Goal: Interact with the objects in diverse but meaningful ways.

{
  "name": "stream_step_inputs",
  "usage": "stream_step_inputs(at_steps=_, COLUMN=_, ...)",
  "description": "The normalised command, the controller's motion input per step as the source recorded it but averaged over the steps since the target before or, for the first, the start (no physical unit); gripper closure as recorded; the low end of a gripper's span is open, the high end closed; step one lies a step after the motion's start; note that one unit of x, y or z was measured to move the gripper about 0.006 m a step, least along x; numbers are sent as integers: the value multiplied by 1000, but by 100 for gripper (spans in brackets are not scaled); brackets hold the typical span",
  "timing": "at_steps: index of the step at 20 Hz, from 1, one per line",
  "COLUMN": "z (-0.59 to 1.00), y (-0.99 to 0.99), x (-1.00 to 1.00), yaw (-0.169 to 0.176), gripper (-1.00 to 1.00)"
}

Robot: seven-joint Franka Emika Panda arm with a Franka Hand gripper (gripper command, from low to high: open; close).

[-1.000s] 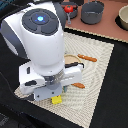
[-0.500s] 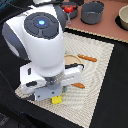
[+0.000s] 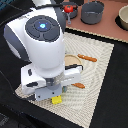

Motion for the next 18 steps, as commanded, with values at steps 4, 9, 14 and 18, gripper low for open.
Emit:
stream_step_inputs(at_steps=4, z=-30, y=-31, x=133, yaw=-7, gripper=100)
stream_step_inputs(at_steps=9, z=24, y=-70, x=110, yaw=-2, gripper=100)
stream_step_inputs(at_steps=14, z=777, y=-226, x=-166, yaw=0, gripper=100)
stream_step_inputs(at_steps=18, z=1000, y=151, x=-289, yaw=21, gripper=100)
